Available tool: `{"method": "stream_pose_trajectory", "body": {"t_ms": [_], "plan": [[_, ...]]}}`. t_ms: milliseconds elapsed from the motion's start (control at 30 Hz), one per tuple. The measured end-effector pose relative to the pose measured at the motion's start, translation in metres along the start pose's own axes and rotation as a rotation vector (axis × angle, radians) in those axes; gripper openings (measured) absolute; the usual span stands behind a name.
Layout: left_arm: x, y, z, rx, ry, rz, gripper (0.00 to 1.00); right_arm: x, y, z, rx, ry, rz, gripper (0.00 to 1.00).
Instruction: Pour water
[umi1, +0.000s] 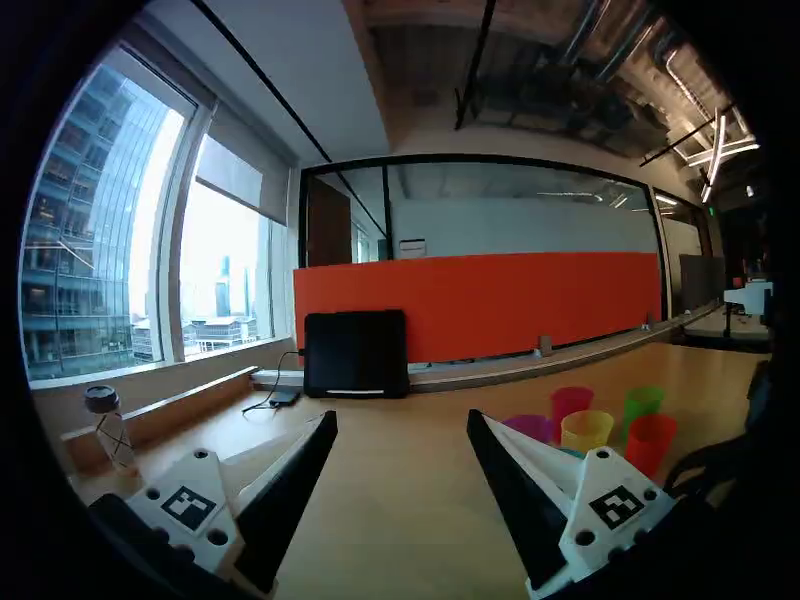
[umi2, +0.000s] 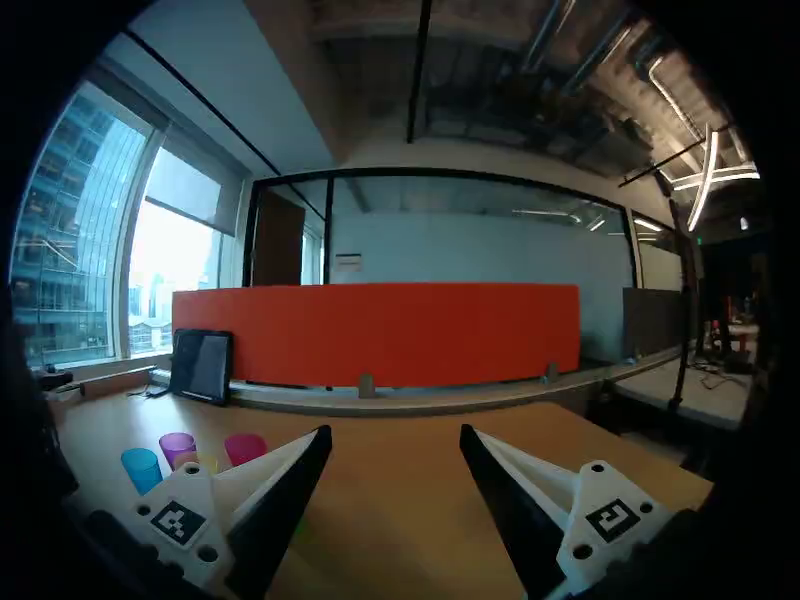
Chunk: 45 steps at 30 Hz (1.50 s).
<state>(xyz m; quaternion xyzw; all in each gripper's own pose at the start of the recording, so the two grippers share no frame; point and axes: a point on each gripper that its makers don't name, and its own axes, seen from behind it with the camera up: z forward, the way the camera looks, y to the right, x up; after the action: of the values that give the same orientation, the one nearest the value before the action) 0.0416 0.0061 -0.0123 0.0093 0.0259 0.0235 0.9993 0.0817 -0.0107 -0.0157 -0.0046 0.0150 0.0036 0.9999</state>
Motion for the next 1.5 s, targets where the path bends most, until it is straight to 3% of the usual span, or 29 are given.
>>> {"method": "stream_pose_trajectory", "body": {"t_ms": [200,800,1500], "plan": [[-0.011,-0.006,0.0,-0.006,0.0,-0.029,0.97,0.001,0.0,-0.002,-0.009,-0.004,-0.004,0.99],[-0.033,-0.002,0.005,-0.031,-0.023,-0.05,0.97,0.009,-0.007,-0.004,-0.007,-0.002,-0.024,0.99],[-0.039,0.002,0.009,-0.048,-0.049,-0.05,0.97,0.007,-0.005,-0.006,-0.006,0.001,-0.017,0.99]]}}
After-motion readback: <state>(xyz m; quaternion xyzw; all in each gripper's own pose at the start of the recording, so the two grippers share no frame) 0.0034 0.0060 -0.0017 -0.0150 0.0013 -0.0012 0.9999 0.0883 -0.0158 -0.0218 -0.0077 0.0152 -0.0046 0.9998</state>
